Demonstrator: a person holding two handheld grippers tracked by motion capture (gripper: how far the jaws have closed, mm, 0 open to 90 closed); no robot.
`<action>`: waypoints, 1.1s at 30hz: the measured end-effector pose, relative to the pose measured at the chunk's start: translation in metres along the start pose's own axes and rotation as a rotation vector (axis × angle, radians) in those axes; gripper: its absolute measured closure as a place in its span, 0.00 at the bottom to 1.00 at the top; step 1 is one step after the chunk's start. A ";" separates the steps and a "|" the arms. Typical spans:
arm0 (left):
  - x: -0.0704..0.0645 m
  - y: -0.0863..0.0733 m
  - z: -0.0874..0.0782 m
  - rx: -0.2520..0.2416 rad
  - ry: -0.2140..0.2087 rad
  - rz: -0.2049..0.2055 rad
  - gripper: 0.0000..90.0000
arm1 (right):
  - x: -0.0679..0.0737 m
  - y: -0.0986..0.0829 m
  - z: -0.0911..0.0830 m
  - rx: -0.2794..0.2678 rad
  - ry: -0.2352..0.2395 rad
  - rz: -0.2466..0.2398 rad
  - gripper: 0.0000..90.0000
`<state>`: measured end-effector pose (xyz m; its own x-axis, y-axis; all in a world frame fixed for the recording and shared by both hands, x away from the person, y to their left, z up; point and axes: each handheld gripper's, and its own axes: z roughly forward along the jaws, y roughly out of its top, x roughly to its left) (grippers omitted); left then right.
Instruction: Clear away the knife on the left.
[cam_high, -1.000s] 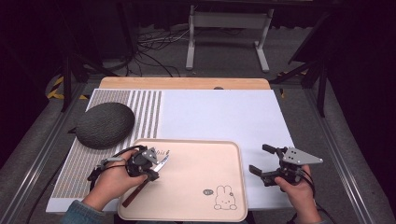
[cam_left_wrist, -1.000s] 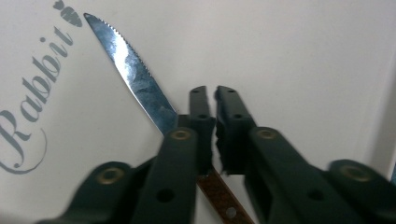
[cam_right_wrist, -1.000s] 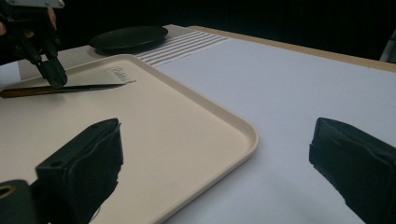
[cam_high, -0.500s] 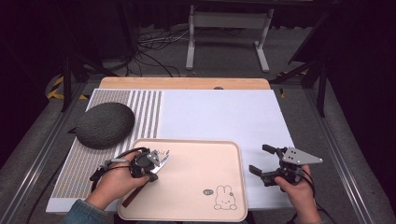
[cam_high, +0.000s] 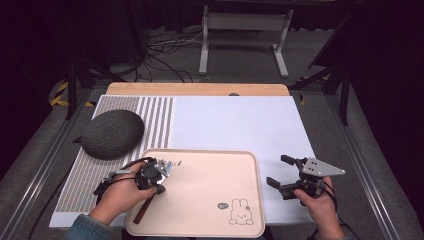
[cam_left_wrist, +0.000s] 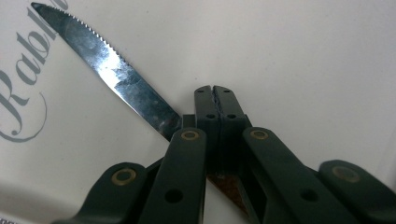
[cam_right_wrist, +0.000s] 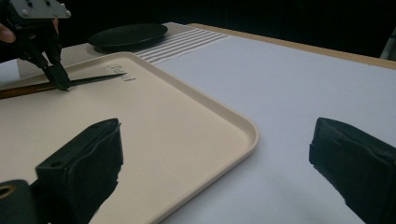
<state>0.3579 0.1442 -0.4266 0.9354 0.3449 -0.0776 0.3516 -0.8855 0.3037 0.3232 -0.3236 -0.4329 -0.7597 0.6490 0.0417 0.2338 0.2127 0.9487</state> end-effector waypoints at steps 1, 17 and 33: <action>0.000 -0.001 -0.001 0.002 0.001 -0.008 1.00 | 0.000 0.000 0.000 0.000 0.000 0.000 0.04; 0.004 -0.011 -0.003 -0.016 0.000 -0.065 1.00 | 0.000 -0.001 0.001 0.009 0.009 -0.002 0.04; 0.008 -0.018 -0.006 -0.017 0.026 -0.100 1.00 | 0.001 -0.001 0.003 0.014 0.012 -0.003 0.04</action>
<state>0.3585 0.1646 -0.4274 0.8942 0.4399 -0.0837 0.4428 -0.8408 0.3115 0.3238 -0.3213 -0.4348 -0.7675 0.6396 0.0426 0.2400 0.2251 0.9443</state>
